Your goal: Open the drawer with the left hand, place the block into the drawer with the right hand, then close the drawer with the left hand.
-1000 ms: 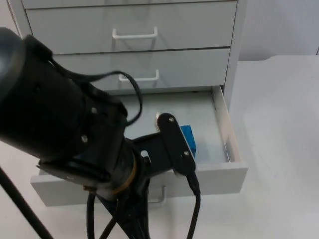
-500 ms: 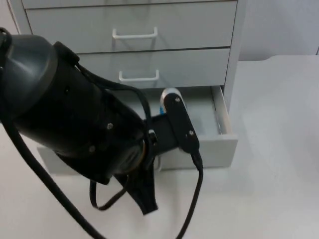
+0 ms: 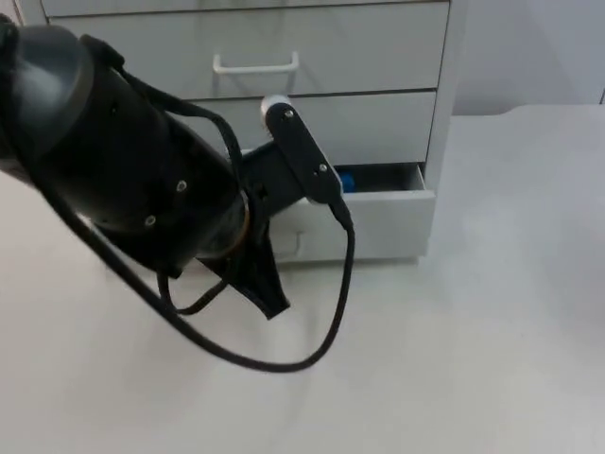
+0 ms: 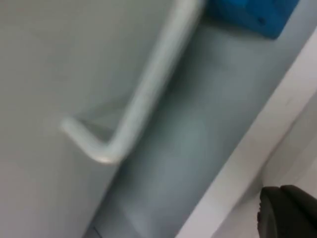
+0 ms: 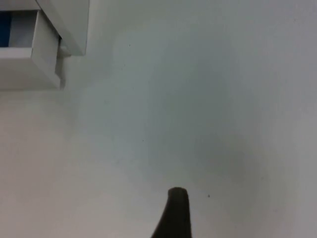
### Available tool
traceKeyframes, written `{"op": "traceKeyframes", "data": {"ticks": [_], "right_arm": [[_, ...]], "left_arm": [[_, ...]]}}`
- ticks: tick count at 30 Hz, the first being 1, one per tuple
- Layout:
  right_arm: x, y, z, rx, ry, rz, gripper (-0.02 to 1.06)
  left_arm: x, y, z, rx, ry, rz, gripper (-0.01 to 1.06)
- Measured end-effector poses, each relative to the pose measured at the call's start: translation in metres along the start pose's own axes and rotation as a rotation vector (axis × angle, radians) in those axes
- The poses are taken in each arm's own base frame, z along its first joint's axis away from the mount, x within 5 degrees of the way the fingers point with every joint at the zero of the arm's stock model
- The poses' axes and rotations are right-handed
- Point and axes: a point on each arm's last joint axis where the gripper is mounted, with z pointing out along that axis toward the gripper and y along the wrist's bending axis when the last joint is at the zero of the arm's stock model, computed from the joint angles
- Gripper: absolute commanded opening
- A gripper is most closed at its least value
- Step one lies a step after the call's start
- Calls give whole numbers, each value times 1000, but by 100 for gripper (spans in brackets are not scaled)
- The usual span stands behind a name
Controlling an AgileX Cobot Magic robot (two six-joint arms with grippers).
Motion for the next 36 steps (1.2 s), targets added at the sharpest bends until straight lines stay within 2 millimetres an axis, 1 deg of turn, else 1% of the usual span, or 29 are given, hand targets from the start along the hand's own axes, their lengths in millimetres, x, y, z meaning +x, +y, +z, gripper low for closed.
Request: {"op": "traceKeyframes", "data": {"ticks": [3, 7, 11, 16, 23, 25, 28, 30, 32, 33, 34, 36], "right_arm": [[0, 0, 0, 0, -2, -1, 68], [0, 0, 0, -1, -3, -4, 68], [0, 0, 0, -2, -5, -4, 68], [0, 0, 0, -2, -5, -4, 68], [-1, 0, 0, -2, -7, -4, 68], [-1, 0, 0, -2, -7, -4, 68], [-1, 0, 0, -3, -9, -4, 68], [-1, 0, 0, -3, -11, -4, 68], [-1, 0, 0, -3, -11, -6, 68], [-1, 0, 0, -3, -11, -6, 68], [-1, 0, 0, -4, -13, -6, 68], [-2, 0, 0, -5, -17, -8, 68]], "left_arm": [[0, 3, 10, -9, 11, -9, 0], [-7, 11, 24, -38, 13, -29, 0], [-11, 15, 31, -61, 11, -37, 0], [-13, 18, 37, -94, 20, -46, 0], [-11, 19, 36, -102, 36, -36, 0], [-9, 20, 36, -112, 66, -51, 0], [-8, 21, 33, -116, 110, -69, 0], [-11, 20, 22, -95, 140, -93, 0], [-18, 19, 5, -66, 151, -135, 0], [-18, 19, 5, -66, 151, -135, 0], [-26, 22, -12, -46, 138, -155, 0], [-35, 21, -33, 0, 127, -185, 0]]}}
